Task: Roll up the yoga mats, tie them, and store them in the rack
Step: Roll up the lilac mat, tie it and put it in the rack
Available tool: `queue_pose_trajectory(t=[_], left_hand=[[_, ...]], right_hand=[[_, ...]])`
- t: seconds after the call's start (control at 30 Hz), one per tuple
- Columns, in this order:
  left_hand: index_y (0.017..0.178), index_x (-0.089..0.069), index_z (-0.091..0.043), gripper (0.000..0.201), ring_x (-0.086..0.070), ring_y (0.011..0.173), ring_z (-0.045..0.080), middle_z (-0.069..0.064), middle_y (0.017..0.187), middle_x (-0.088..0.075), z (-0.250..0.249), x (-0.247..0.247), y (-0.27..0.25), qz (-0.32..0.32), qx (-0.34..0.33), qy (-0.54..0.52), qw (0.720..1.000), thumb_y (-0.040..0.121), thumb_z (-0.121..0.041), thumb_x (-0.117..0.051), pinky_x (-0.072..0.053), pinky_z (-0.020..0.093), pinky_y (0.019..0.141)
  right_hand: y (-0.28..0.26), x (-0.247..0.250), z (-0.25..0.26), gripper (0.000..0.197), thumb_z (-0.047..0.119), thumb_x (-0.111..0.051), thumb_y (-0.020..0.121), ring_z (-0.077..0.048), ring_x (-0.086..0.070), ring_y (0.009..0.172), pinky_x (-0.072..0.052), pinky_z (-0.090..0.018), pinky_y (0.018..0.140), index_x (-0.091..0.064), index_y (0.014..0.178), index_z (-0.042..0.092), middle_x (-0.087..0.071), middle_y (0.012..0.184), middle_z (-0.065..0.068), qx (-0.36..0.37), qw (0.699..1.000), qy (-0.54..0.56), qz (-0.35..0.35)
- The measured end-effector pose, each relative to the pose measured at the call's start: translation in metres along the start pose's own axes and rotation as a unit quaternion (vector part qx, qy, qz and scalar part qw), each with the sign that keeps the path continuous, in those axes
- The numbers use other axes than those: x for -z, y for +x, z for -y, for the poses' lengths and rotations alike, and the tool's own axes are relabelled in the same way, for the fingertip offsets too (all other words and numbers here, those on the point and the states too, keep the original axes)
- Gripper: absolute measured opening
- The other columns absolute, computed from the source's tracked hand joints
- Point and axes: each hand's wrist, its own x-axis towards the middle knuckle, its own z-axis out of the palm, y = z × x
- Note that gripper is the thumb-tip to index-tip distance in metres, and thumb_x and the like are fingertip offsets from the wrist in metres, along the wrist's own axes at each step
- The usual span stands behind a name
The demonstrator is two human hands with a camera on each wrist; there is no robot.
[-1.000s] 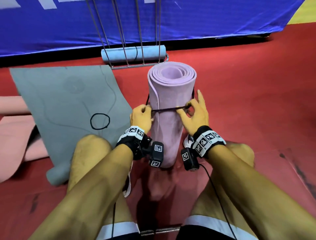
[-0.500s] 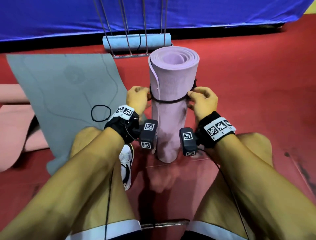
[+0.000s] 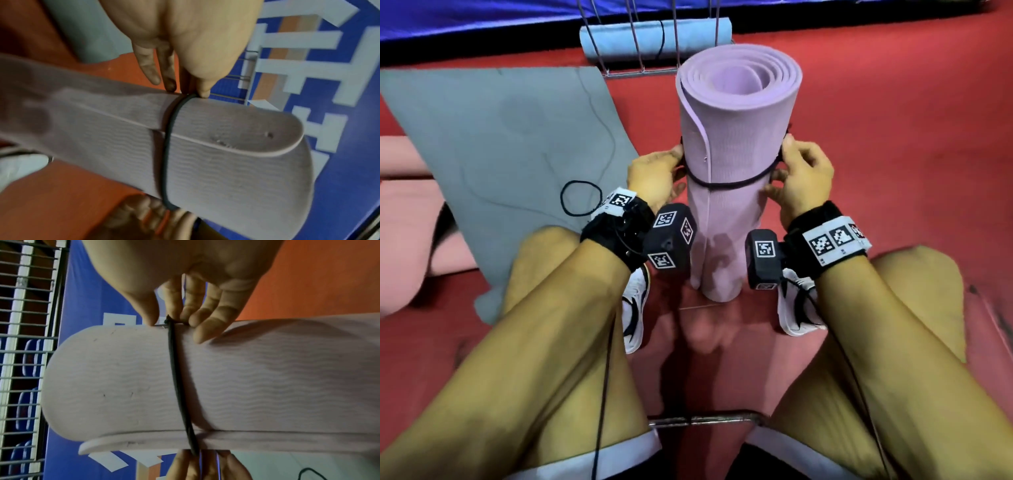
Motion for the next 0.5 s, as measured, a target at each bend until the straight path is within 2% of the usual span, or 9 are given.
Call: queue_pose_trajectory(t=[0.13, 0.23, 0.3, 0.37, 0.4, 0.43, 0.5], left_hand=[[0.082, -0.068, -0.014, 0.014, -0.068, 0.074, 0.012, 0.002, 0.083, -0.072, 0.008, -0.001, -0.007, 0.006, -0.004, -0.015, 1.000, 0.095, -0.019, -0.071, -0.051, 0.021, 0.054], [0.086, -0.071, -0.011, 0.013, -0.071, 0.081, 0.013, 0.002, 0.090, -0.075, 0.014, 0.001, -0.009, 0.006, -0.005, 0.010, 1.000, 0.097, -0.017, -0.066, -0.055, 0.023, 0.061], [0.094, -0.074, -0.004, 0.013, -0.073, 0.085, 0.017, 0.006, 0.092, -0.077, 0.017, 0.002, -0.010, -0.011, -0.001, 0.021, 1.000, 0.094, -0.013, -0.065, -0.060, 0.032, 0.070], [0.096, -0.073, -0.001, 0.017, -0.074, 0.079, 0.020, 0.008, 0.090, -0.077, 0.019, 0.004, -0.009, -0.030, 0.011, 0.045, 0.999, 0.089, -0.013, -0.064, -0.062, 0.046, 0.079], [0.094, -0.072, 0.000, 0.017, -0.074, 0.077, 0.020, 0.009, 0.089, -0.077, 0.019, 0.005, -0.008, -0.037, 0.016, 0.059, 0.997, 0.087, -0.013, -0.065, -0.062, 0.049, 0.078], [0.095, -0.071, 0.001, 0.017, -0.075, 0.078, 0.019, 0.010, 0.090, -0.077, 0.020, 0.006, -0.008, -0.040, 0.019, 0.077, 0.996, 0.087, -0.013, -0.066, -0.063, 0.047, 0.073], [0.096, -0.069, 0.001, 0.017, -0.076, 0.076, 0.015, 0.009, 0.093, -0.077, 0.024, 0.009, -0.005, -0.044, 0.017, 0.127, 0.991, 0.089, -0.014, -0.068, -0.062, 0.036, 0.060]], right_hand=[[-0.001, 0.014, 0.006, 0.021, 0.017, -0.061, 0.101, -0.010, -0.045, 0.050, -0.031, -0.018, 0.041, -0.057, 0.080, 0.018, -0.052, 0.066, 0.000, -0.026, 0.999, 0.010, 0.024], [-0.002, 0.023, 0.008, 0.021, 0.017, -0.058, 0.102, -0.008, -0.047, 0.049, -0.031, -0.018, 0.040, -0.055, 0.081, 0.017, -0.053, 0.069, 0.000, -0.052, 0.997, -0.032, 0.056], [-0.002, 0.024, -0.002, 0.022, 0.016, -0.055, 0.102, -0.010, -0.045, 0.046, -0.032, -0.018, 0.039, -0.054, 0.080, 0.015, -0.052, 0.069, -0.001, -0.060, 0.993, -0.075, 0.067], [-0.001, 0.023, -0.015, 0.024, 0.016, -0.053, 0.100, -0.014, -0.042, 0.043, -0.033, -0.019, 0.039, -0.054, 0.075, 0.014, -0.050, 0.065, -0.003, -0.064, 0.988, -0.119, 0.068], [0.001, 0.023, -0.021, 0.028, 0.016, -0.053, 0.099, -0.016, -0.042, 0.042, -0.034, -0.020, 0.040, -0.053, 0.071, 0.016, -0.050, 0.063, -0.004, -0.067, 0.985, -0.142, 0.070], [0.003, 0.024, -0.026, 0.029, 0.017, -0.052, 0.098, -0.017, -0.042, 0.042, -0.035, -0.021, 0.040, -0.052, 0.068, 0.017, -0.050, 0.062, -0.006, -0.073, 0.981, -0.162, 0.073], [0.009, 0.026, -0.033, 0.023, 0.018, -0.053, 0.096, -0.017, -0.045, 0.043, -0.038, -0.022, 0.040, -0.055, 0.073, 0.015, -0.052, 0.068, -0.009, -0.095, 0.977, -0.175, 0.078]])
